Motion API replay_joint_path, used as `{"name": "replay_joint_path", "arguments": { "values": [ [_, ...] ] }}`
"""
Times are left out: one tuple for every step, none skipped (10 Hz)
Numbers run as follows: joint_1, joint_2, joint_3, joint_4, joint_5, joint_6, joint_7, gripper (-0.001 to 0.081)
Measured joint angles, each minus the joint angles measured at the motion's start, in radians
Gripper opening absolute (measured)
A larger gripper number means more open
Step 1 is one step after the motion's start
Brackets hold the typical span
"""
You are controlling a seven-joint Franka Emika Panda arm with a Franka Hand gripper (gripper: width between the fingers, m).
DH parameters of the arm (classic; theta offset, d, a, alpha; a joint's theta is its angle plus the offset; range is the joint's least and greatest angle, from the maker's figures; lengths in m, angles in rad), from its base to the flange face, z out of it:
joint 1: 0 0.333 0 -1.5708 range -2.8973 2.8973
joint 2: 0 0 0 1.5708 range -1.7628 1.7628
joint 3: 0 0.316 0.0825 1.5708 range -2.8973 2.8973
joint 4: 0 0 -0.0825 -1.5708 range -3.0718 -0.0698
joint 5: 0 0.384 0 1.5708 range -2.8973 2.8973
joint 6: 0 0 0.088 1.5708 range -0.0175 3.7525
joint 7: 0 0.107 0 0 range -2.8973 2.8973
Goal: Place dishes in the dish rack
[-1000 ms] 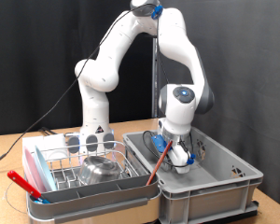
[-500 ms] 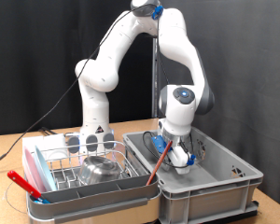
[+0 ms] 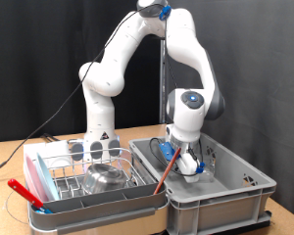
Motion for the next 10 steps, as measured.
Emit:
{"name": "replay_joint_path", "arguments": {
  "values": [
    [0.000,0.001,-0.002,0.000,0.000,0.000,0.000,0.0006],
    [0.000,0.001,-0.003,0.000,0.000,0.000,0.000,0.0006],
    [0.000,0.001,-0.005,0.000,0.000,-0.002,0.000,0.0006],
    [0.000,0.001,-0.007,0.000,0.000,-0.003,0.000,0.0006],
    [0.000,0.001,-0.010,0.000,0.000,-0.003,0.000,0.0006],
    [0.000,0.001,-0.012,0.000,0.000,-0.004,0.000,0.0006],
    [0.000,0.001,-0.013,-0.001,-0.001,-0.004,0.000,0.0202],
    [0.000,0.001,-0.014,-0.001,-0.001,-0.004,0.000,0.0202],
    [0.000,0.001,-0.015,-0.002,-0.002,-0.004,0.000,0.0385],
    [0.000,0.001,-0.016,-0.002,-0.002,-0.004,0.000,0.0385]
  ]
}}
